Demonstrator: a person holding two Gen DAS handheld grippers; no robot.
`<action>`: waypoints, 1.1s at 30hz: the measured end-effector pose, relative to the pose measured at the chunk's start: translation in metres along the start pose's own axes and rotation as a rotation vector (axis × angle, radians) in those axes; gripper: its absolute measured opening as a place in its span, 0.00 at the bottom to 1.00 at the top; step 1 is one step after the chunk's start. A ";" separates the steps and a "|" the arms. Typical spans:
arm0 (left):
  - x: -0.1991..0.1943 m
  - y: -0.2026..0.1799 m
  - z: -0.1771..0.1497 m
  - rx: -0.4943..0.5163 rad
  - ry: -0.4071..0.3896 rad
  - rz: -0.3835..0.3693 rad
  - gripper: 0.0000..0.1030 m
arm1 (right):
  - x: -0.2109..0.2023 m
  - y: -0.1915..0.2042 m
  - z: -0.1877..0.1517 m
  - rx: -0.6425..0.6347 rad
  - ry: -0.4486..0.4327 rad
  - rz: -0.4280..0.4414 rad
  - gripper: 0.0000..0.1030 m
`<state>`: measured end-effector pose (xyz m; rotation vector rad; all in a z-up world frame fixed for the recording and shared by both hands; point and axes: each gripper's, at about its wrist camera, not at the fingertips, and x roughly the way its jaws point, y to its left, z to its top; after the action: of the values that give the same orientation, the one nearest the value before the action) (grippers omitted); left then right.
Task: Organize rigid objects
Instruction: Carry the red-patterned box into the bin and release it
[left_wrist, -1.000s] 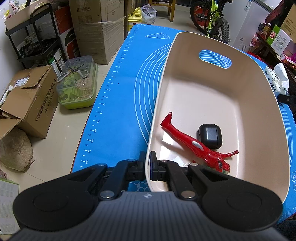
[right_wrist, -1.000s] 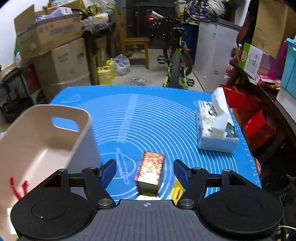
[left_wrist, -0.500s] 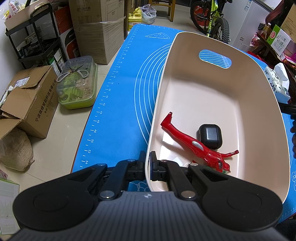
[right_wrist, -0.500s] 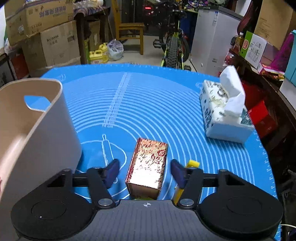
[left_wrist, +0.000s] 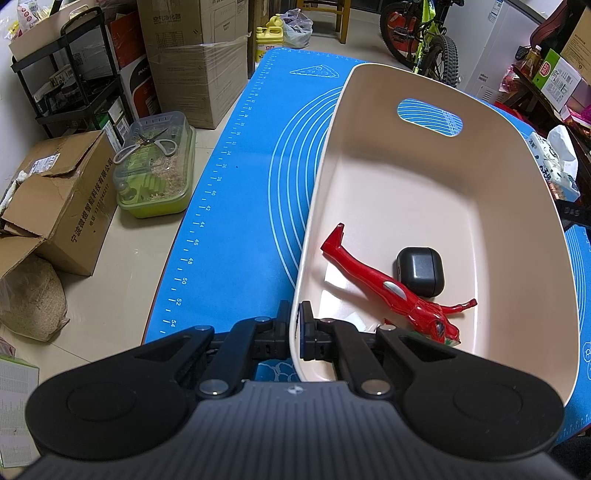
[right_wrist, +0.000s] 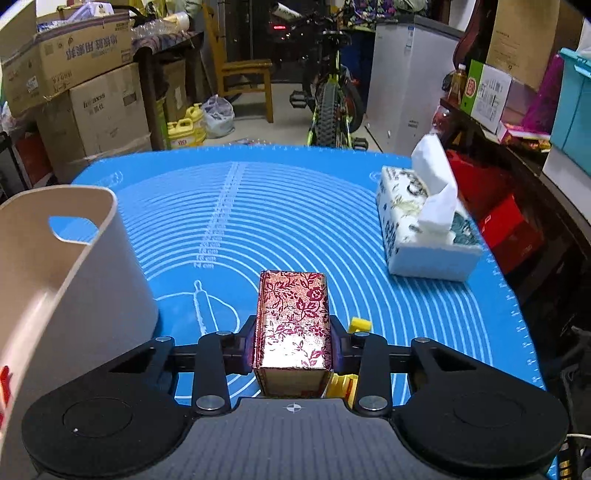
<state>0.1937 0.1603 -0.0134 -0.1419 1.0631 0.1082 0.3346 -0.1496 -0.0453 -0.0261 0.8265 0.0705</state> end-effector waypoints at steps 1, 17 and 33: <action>0.000 0.000 0.000 0.001 0.000 0.000 0.06 | -0.005 0.000 0.001 0.000 -0.005 0.004 0.43; -0.001 0.002 0.001 -0.003 0.001 0.003 0.06 | -0.109 0.029 0.010 -0.025 -0.160 0.143 0.43; -0.001 0.001 0.001 -0.002 0.000 0.004 0.06 | -0.115 0.143 -0.008 -0.164 -0.091 0.326 0.43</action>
<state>0.1941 0.1615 -0.0120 -0.1412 1.0638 0.1127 0.2409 -0.0139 0.0342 -0.0424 0.7263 0.4441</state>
